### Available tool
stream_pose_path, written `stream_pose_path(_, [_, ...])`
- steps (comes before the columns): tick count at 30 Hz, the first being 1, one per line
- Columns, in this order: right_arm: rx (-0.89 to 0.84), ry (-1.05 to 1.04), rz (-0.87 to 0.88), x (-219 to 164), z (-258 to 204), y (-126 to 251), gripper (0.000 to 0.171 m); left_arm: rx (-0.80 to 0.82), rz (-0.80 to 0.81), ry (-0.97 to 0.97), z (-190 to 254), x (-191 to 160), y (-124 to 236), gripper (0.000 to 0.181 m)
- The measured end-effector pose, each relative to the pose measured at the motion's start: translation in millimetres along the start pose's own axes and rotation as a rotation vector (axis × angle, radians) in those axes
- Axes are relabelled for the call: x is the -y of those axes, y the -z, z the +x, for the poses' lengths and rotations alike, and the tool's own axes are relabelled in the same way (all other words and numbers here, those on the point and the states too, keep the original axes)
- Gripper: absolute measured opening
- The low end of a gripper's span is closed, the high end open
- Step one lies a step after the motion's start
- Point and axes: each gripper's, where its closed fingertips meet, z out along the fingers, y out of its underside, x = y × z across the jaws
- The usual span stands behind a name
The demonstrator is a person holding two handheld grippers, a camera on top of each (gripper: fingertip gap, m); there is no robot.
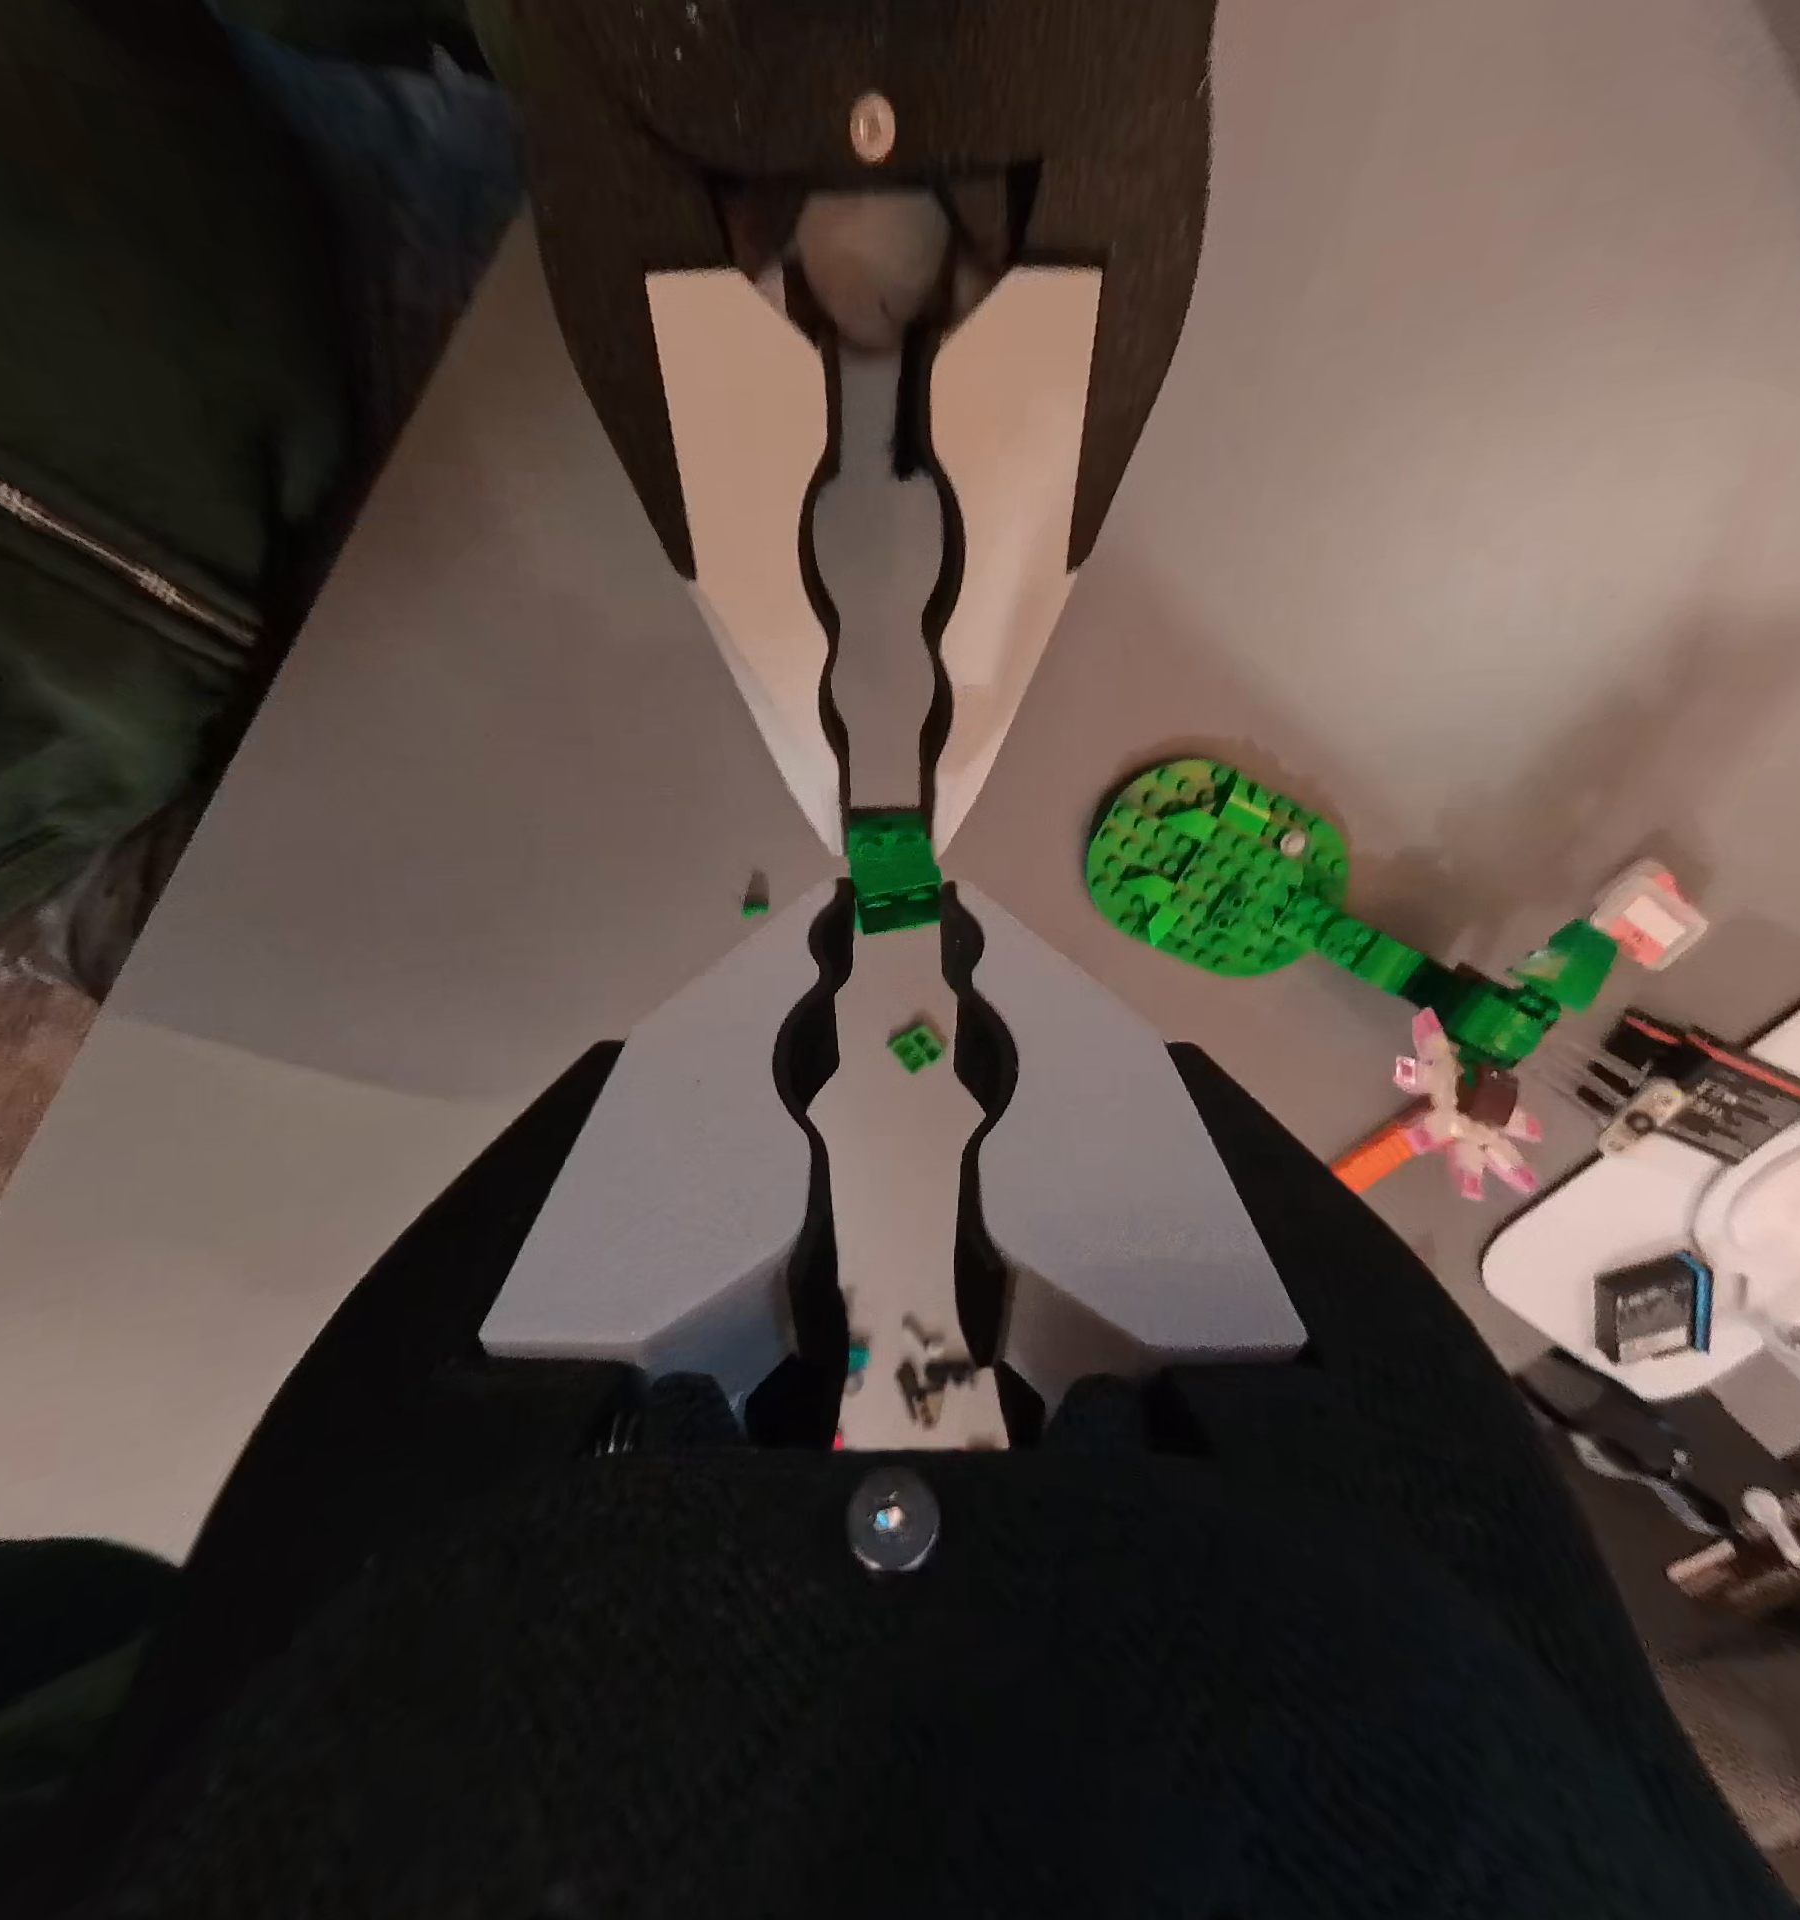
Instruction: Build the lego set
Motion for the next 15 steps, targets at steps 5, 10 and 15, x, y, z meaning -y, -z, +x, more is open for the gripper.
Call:
stream_pose_path(5, [0.026, -0.065, 0.245, 8, 0, 7, 0.015, -0.064, 0.107, 0.077, 2, 17, 10, 0.013])
stream_pose_path(10, [-0.033, -0.083, 0.424, 9, -1, 10, 0.015, -0.090, 0.145, 0.091, 2, 23, 15, 0.013])
stream_pose_path(15, [-0.117, -0.080, 0.523, 11, -1, 14, 0.015, -0.114, 0.167, 0.099, 6, 27, 15, 0.013])
